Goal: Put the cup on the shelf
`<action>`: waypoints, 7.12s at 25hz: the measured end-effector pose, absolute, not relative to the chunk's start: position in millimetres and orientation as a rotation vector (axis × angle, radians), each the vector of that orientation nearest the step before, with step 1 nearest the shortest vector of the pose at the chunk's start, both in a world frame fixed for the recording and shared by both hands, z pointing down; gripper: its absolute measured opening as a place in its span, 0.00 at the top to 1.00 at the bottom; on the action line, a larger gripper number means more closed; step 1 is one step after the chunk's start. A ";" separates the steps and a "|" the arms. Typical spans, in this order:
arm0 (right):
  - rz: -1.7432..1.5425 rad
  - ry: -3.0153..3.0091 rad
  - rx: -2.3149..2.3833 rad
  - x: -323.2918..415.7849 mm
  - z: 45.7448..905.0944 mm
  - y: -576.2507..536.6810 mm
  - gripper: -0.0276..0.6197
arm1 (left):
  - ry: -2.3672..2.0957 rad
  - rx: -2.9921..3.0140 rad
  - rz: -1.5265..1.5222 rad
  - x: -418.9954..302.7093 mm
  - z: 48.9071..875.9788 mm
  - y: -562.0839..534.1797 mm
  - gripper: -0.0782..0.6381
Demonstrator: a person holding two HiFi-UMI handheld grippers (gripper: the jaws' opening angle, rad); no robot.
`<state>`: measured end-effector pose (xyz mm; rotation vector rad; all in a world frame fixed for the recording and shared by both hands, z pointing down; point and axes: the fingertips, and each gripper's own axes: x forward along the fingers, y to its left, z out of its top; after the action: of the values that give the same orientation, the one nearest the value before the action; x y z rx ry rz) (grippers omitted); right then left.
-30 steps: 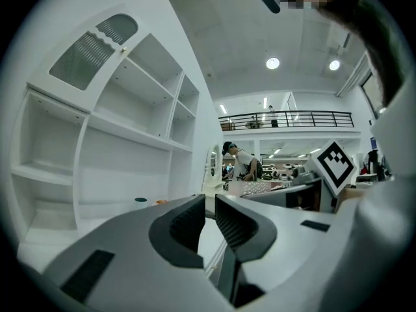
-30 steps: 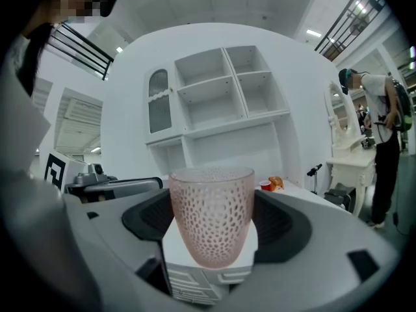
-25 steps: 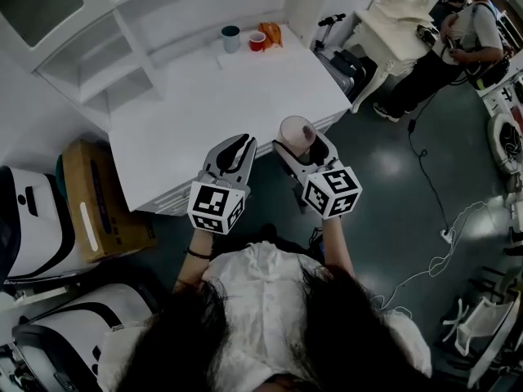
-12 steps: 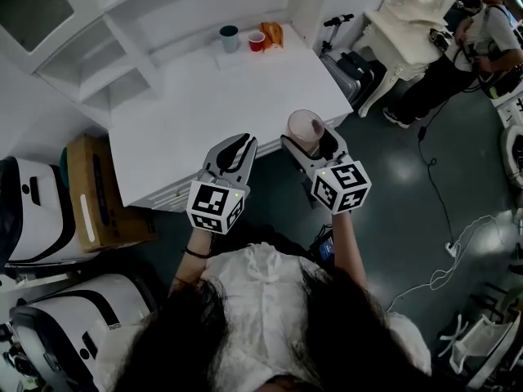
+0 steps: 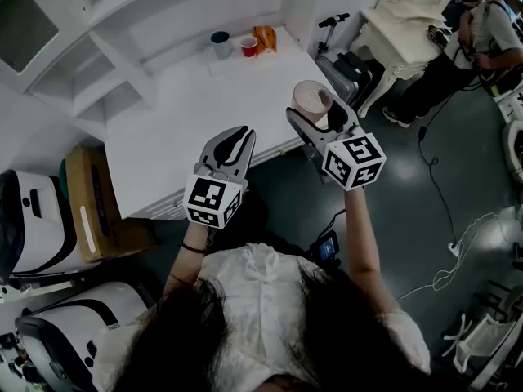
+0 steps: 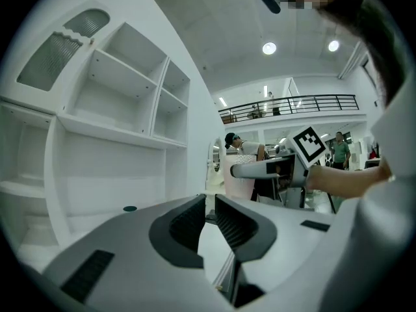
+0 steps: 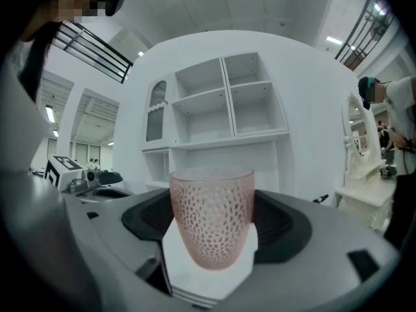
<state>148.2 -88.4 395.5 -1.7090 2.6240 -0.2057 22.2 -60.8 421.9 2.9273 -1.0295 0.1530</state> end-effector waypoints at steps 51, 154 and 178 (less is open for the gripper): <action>0.321 2.733 -1.439 313.4 195.0 -458.4 0.42 | -1.138 2.925 0.012 107.1 367.5 -364.7 0.81; 0.117 2.710 -1.638 217.0 255.3 -426.4 0.41 | -1.207 2.755 0.028 29.2 417.5 -368.5 0.81; -0.274 2.580 -1.673 132.4 426.7 -313.7 0.42 | -0.908 2.817 0.132 49.9 462.4 -314.9 0.81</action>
<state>132.4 -313.7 426.7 -1.6730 2.5800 -0.2735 49.9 -314.9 462.4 2.8175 -0.9075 0.1320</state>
